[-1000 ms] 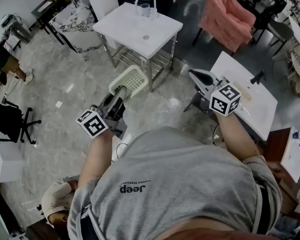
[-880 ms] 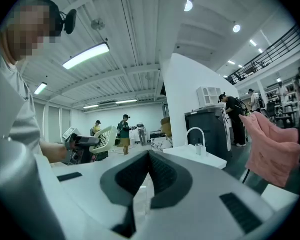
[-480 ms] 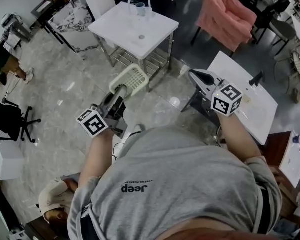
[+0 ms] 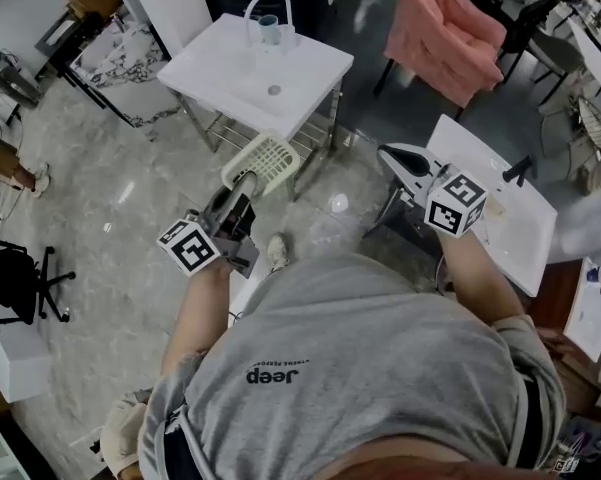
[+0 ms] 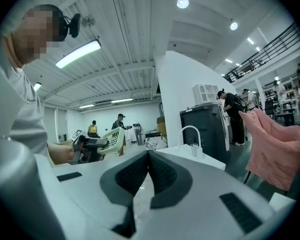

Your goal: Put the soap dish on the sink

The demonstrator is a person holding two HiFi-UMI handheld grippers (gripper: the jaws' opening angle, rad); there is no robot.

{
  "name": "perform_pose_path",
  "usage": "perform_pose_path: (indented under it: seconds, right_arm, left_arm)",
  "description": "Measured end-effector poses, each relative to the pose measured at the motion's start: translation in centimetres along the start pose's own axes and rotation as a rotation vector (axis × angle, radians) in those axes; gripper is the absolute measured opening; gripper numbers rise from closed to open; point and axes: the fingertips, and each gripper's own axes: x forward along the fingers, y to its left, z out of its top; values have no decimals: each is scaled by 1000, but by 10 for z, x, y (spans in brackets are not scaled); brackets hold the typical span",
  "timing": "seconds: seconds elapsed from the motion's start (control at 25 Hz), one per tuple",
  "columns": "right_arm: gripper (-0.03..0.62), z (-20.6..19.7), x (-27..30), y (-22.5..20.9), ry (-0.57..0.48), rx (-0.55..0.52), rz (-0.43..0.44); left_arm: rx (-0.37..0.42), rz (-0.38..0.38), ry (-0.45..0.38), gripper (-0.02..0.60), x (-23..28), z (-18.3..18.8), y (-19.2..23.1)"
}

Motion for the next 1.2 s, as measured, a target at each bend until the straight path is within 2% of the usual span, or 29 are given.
perform_pose_path:
  seconds: [0.4, 0.56, 0.88, 1.2]
  right_arm:
    - [54, 54, 172, -76, -49, 32, -107]
    - [54, 67, 228, -109, -46, 44, -138]
    - [54, 65, 289, -159, -16, 58, -173]
    - [54, 59, 324, -207, 15, 81, -145]
  left_arm:
    - [17, -104, 109, 40, 82, 139, 142]
    - [9, -137, 135, 40, 115, 177, 190]
    - [-13, -144, 161, 40, 147, 205, 259]
    - [-27, -111, 184, 40, 176, 206, 290]
